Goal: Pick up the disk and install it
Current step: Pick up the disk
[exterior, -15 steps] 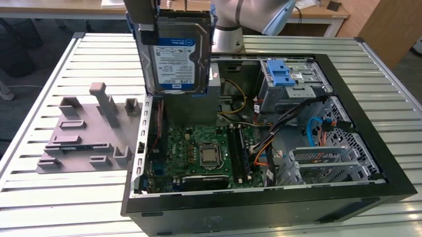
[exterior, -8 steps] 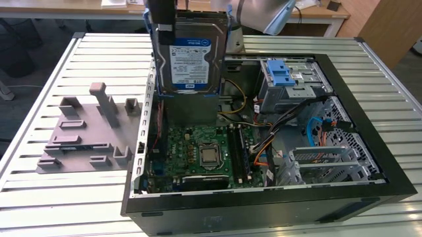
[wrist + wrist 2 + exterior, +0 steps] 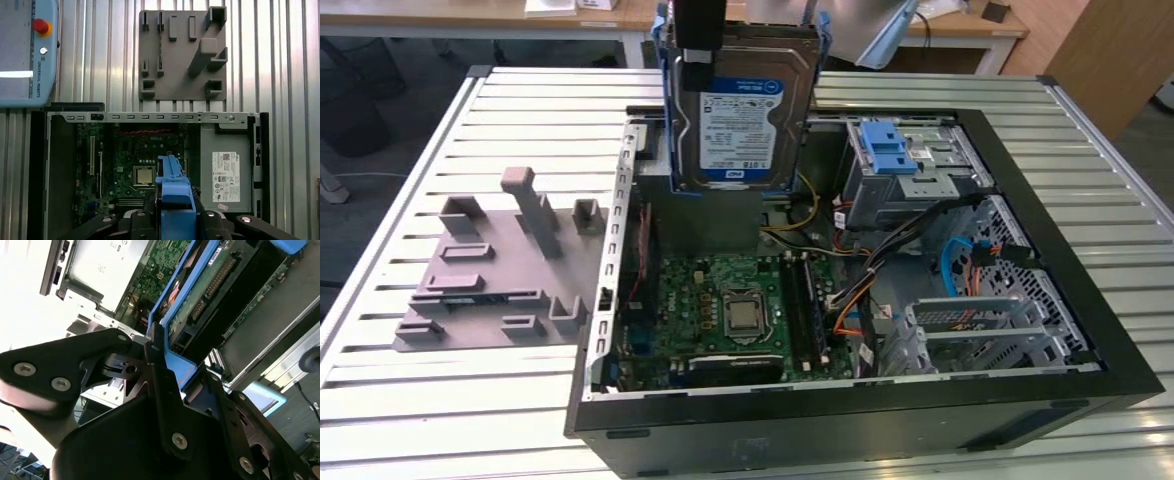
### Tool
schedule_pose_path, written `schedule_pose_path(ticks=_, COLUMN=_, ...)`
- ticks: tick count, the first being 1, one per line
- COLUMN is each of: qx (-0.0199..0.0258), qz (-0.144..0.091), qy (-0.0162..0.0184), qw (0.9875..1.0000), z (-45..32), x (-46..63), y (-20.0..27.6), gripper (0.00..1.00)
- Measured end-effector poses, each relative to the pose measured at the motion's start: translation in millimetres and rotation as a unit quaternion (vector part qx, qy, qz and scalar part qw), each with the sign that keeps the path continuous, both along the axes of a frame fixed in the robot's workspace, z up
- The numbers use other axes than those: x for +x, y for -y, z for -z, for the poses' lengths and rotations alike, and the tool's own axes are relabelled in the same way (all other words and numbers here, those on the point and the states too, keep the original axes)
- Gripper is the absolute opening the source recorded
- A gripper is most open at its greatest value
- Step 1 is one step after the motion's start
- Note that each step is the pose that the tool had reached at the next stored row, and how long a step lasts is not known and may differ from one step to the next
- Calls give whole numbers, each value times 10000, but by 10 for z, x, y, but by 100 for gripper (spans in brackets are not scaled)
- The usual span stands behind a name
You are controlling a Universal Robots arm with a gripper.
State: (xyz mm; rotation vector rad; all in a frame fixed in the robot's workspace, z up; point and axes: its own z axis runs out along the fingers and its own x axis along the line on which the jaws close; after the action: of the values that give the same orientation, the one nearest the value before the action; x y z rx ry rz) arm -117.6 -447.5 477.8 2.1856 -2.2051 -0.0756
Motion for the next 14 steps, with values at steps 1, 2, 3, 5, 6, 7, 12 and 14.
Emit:
schedule_pose_path(ticks=1, qx=0, qz=0, qy=0, qw=10000, z=1, x=23, y=0, gripper=36)
schedule_pose_path(ticks=2, qx=0, qz=-1, qy=0, qw=10000, z=1, x=43, y=0, gripper=36)
schedule_pose_path(ticks=3, qx=0, qz=0, qy=0, qw=10000, z=1, x=61, y=0, gripper=36)
schedule_pose_path(ticks=5, qx=0, qz=-1, qy=0, qw=10000, z=2, x=91, y=0, gripper=36)
schedule_pose_path(ticks=6, qx=0, qz=-1, qy=0, qw=10000, z=2, x=105, y=0, gripper=36)
schedule_pose_path(ticks=7, qx=0, qz=0, qy=0, qw=10000, z=2, x=119, y=0, gripper=36)
schedule_pose_path(ticks=12, qx=0, qz=0, qy=0, qw=10000, z=3, x=169, y=1, gripper=36)
schedule_pose_path(ticks=14, qx=0, qz=0, qy=0, qw=10000, z=3, x=184, y=0, gripper=36)
